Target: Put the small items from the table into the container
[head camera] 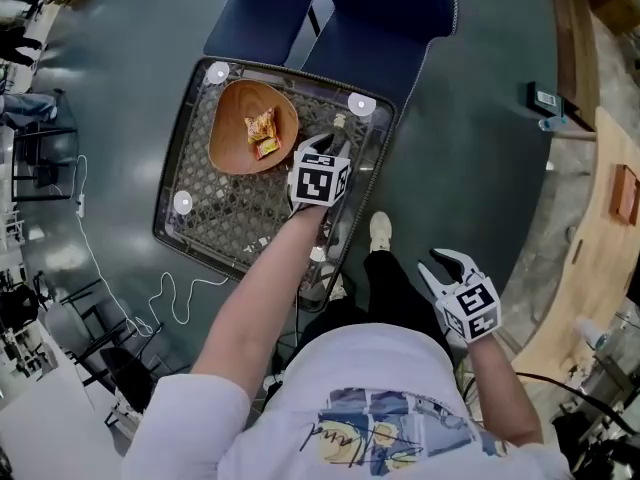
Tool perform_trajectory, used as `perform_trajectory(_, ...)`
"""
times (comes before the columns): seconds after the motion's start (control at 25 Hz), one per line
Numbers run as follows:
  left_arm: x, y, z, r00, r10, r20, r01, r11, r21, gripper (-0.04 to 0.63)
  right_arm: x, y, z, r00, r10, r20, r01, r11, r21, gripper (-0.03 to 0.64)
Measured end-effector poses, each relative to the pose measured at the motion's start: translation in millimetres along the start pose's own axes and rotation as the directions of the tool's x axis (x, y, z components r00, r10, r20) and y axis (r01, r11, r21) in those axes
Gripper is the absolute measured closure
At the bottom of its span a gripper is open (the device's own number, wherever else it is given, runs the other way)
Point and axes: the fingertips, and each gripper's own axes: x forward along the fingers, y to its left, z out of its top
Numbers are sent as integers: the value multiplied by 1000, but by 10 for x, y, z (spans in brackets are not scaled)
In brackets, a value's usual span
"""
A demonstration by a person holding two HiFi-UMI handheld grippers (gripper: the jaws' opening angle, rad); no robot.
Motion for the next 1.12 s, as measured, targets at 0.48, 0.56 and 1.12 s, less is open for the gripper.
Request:
perform_trajectory(0.48, 786, 356, -39, 986, 122, -115, -123, 992, 1, 457, 7, -399, -133, 999, -6, -37, 9, 998, 59, 494)
perform_trajectory(0.56, 864, 392, -78, 982, 130, -136, -130, 991, 10, 457, 11, -442, -114, 999, -10, -37, 13, 998, 65, 494)
perform_trajectory(1.12, 927, 454, -135, 974, 154, -164, -152, 988, 26, 479, 53, -509, -100, 998, -2, -57, 6, 998, 69, 494)
